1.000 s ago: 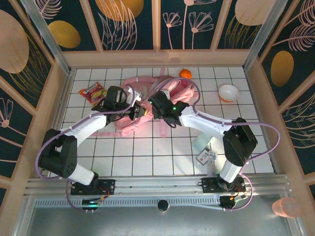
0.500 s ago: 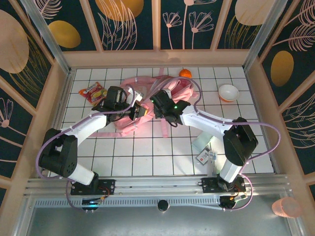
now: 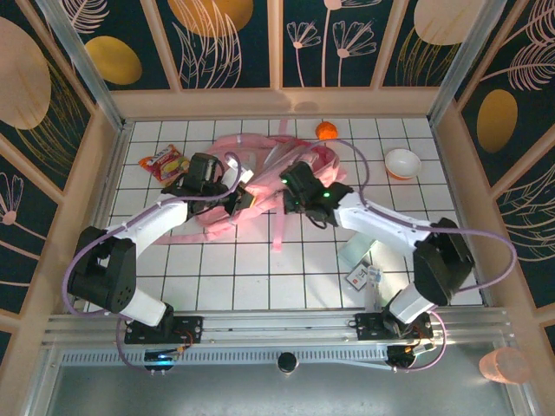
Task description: Pack the student bag
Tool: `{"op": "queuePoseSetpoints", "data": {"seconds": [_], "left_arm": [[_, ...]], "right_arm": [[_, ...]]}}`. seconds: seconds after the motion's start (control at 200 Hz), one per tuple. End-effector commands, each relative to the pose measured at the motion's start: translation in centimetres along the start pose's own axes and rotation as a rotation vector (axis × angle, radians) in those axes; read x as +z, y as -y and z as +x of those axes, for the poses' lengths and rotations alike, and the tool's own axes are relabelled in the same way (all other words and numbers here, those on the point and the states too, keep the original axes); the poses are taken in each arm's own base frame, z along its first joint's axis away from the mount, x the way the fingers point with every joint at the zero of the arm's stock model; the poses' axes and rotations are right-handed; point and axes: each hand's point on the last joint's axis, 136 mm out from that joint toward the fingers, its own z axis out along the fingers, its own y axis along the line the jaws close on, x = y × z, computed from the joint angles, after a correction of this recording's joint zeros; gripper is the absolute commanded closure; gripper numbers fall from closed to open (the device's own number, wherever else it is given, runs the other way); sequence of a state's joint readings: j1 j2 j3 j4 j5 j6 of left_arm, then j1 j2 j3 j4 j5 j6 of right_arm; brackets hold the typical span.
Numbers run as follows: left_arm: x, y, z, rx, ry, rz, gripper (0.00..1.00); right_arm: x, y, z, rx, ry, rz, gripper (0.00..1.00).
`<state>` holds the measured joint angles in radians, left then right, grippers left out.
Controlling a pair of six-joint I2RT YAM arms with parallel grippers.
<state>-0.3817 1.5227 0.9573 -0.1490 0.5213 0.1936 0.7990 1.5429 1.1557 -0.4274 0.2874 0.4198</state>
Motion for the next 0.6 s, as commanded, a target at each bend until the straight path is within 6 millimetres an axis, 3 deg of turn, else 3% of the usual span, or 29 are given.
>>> {"op": "queuePoseSetpoints", "data": {"seconds": [0.0, 0.24, 0.305, 0.415, 0.525, 0.596], "left_arm": [[-0.5, -1.6, 0.0, 0.060, -0.048, -0.063, 1.00], [-0.5, -0.3, -1.1, 0.028, 0.003, 0.010, 1.00], [-0.6, 0.7, -1.3, 0.002, 0.023, 0.063, 1.00], [-1.1, 1.6, -1.9, -0.029, 0.062, 0.100, 1.00], [-1.1, 2.3, -1.1, -0.073, 0.059, 0.136, 1.00], [-1.1, 2.7, -0.9, -0.074, 0.056, 0.159, 1.00]], "right_arm": [[-0.7, 2.8, 0.4, -0.022, 0.003, 0.050, 1.00], [-0.6, 0.3, 1.0, -0.031, -0.014, -0.095, 1.00], [-1.3, -0.3, 0.3, -0.003, 0.013, -0.142, 0.86], [-2.9, -2.7, -1.1, 0.078, 0.034, -0.358, 0.53], [-4.3, -4.2, -2.1, 0.094, 0.093, -0.438, 0.48], [-4.8, -3.7, -3.1, 0.155, 0.130, -0.450, 0.46]]}}
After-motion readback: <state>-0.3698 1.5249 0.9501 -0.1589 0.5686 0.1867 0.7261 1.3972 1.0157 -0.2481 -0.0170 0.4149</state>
